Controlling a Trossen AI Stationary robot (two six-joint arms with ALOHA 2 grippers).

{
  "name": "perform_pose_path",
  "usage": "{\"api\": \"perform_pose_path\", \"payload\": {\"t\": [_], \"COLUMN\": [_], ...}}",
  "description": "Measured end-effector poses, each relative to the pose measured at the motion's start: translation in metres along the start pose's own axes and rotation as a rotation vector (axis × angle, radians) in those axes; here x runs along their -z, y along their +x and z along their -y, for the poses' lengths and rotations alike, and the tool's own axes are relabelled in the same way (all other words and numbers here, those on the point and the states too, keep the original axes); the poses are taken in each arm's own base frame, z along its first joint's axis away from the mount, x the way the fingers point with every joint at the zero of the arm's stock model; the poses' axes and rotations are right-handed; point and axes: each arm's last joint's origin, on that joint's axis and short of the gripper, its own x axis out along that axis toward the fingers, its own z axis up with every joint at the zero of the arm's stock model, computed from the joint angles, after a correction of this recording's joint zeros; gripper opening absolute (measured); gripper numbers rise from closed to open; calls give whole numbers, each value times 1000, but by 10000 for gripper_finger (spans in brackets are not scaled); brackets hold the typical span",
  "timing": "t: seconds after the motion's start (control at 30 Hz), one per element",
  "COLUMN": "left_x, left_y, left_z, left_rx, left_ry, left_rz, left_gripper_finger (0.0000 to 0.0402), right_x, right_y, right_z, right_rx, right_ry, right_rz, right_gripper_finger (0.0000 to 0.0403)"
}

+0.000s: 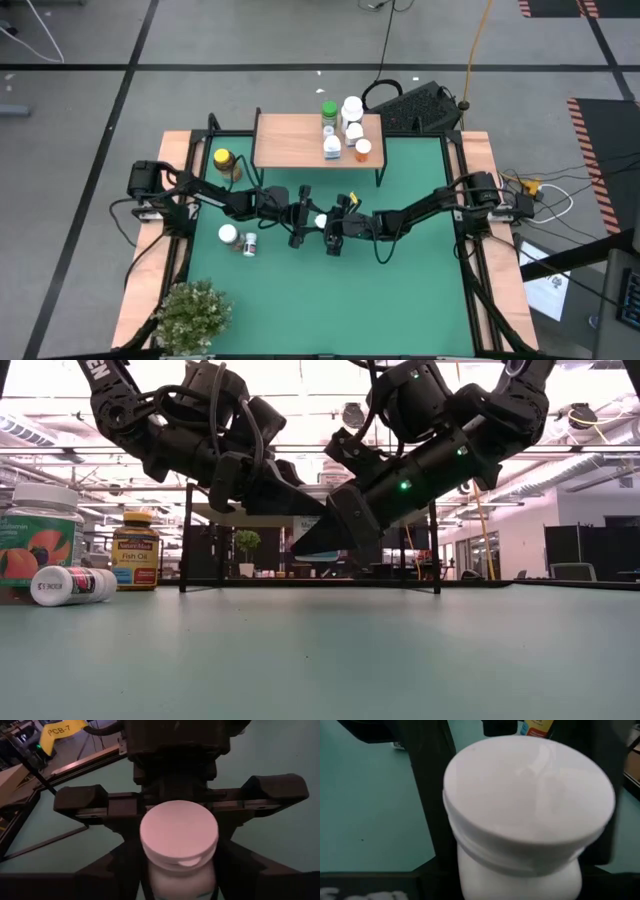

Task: Pick and place medicine bottles onto shelf by color
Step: Put the white blue medicine bottle on the shelf

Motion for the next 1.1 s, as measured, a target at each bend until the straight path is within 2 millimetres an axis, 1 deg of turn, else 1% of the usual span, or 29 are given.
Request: {"api": "perform_pose_path", "payload": {"t": [0.07,0.13,0.23,0.3,0.43,0.53,0.6,0.67,0.8,0.87,1.1], "left_x": [0,0,-1,-1,-8,-8,-8,-7,-6,-5,-6], "left_y": [0,0,-1,-1,-2,-2,-2,-1,-1,-1,-1], "left_z": [0,-1,-1,-1,-4,-4,-4,-4,-2,-1,-1], "left_rx": [-3,-9,-13,-18,-42,-40,-40,-35,10,34,34], "left_ry": [-2,-6,-8,0,8,6,12,15,17,18,20], "left_rz": [-1,-1,2,7,61,59,56,50,55,51,61], "left_gripper_finger": [196,187,189,205,257,294,308,314,307,297,258], "right_x": [0,1,1,2,9,9,9,9,7,6,4], "right_y": [1,1,1,2,2,2,2,2,2,1,1], "right_z": [2,3,5,7,7,7,7,7,7,7,6], "right_rx": [3,6,9,10,8,3,1,2,6,12,-13], "right_ry": [2,2,-2,3,-6,1,8,9,19,23,30], "right_rz": [-3,-6,-13,-14,-47,-48,-48,-47,-31,-22,0], "right_gripper_finger": [157,157,157,157,157,157,157,157,157,157,157]}}
